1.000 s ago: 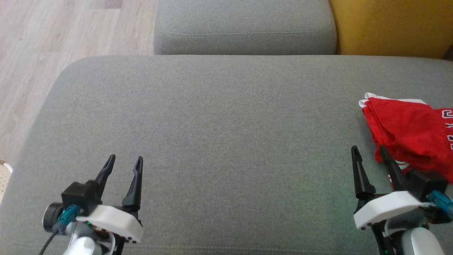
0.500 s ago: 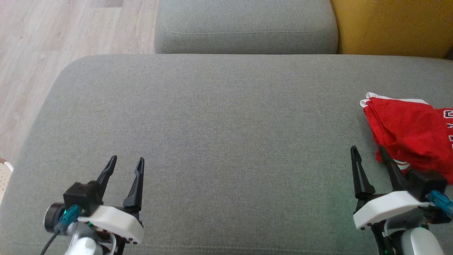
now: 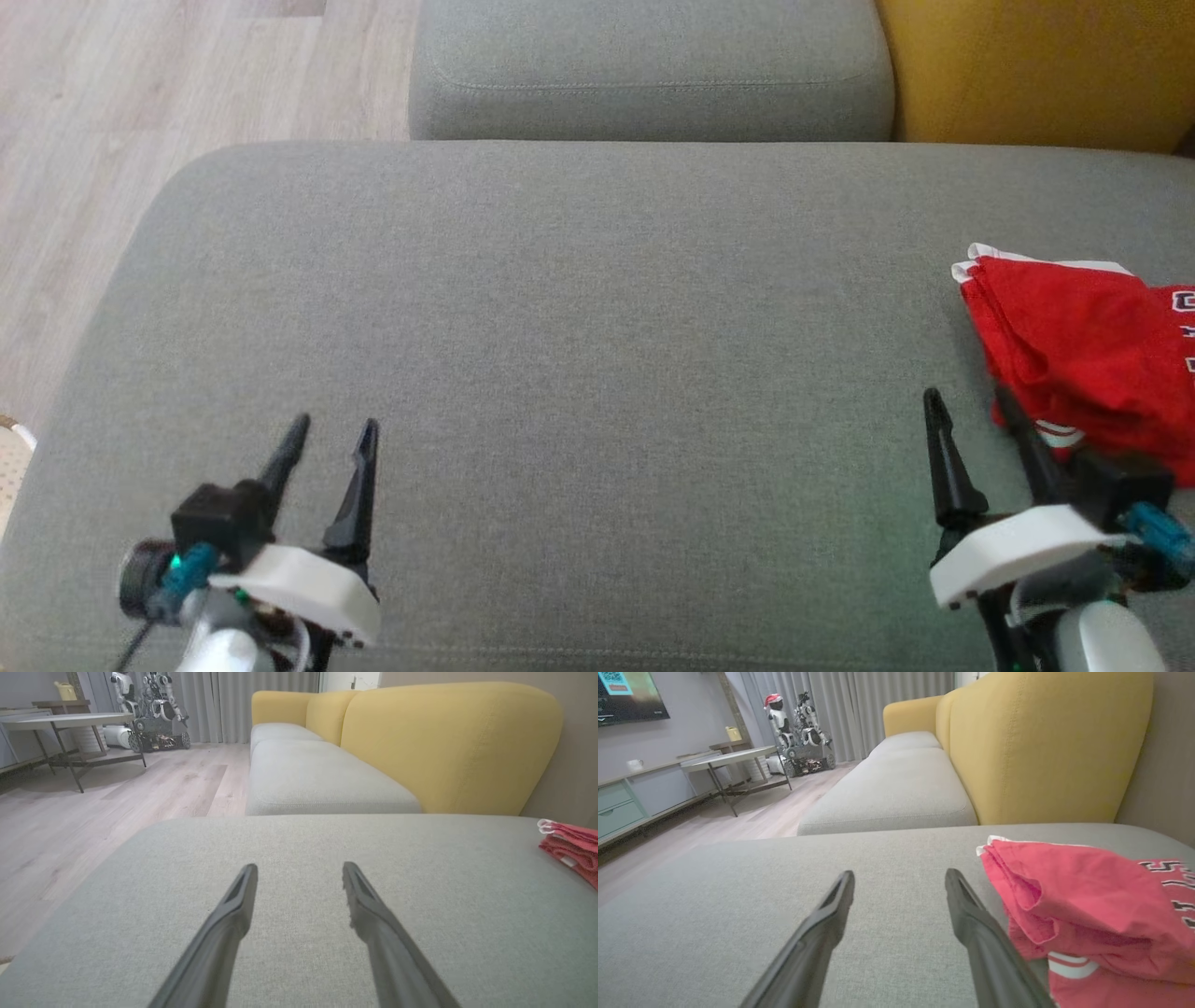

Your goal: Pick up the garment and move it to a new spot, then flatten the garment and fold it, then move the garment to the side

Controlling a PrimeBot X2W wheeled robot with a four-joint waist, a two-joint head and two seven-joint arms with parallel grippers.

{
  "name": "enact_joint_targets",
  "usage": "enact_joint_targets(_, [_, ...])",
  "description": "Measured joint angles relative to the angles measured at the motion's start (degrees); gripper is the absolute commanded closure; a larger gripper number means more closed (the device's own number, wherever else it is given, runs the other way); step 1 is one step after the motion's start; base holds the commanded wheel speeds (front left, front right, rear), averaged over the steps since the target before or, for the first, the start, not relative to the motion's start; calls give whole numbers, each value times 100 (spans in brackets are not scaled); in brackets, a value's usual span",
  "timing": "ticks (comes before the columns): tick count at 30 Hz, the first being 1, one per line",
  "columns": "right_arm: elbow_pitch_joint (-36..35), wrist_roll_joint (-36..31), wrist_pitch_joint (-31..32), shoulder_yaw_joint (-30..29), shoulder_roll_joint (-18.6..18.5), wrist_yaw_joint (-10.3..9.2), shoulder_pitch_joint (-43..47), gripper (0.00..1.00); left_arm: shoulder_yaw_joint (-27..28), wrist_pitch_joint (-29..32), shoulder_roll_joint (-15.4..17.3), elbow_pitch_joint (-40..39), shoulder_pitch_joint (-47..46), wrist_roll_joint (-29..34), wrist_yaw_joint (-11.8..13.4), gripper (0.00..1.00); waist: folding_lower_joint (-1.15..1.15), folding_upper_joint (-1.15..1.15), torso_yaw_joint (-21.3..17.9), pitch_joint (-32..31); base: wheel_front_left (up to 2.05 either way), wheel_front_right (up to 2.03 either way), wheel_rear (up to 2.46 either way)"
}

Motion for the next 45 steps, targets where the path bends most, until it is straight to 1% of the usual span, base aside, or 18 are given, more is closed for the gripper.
enact_joint_targets(5, [382, 22, 1, 9, 11, 0, 129, 100, -104, 11, -165, 305, 226, -4, -7, 100, 0, 0, -1, 5, 0, 0, 0])
enact_joint_targets(7, [442, 126, 3, 7, 12, 0, 207, 100, -104, 52, -209, 354, 353, -109, -11, 100, 0, 0, -9, 8, 0, 0, 0])
enact_joint_targets(15, [457, 650, 52, -18, 12, 0, 214, 100, 43, 159, -279, 360, 339, -543, -118, 100, 0, 0, -40, 18, 0, 0, 0])
enact_joint_targets(18, [488, 980, 54, -46, 12, 0, 209, 100, 179, 237, -352, 378, 338, -811, -207, 100, 0, 0, -59, 25, 0, 0, 0])
enact_joint_targets(45, [630, 2757, 146, -171, 13, 0, 89, 100, 850, 661, -720, 500, 234, -2228, -571, 100, 0, 0, -160, 61, 0, 0, 0])
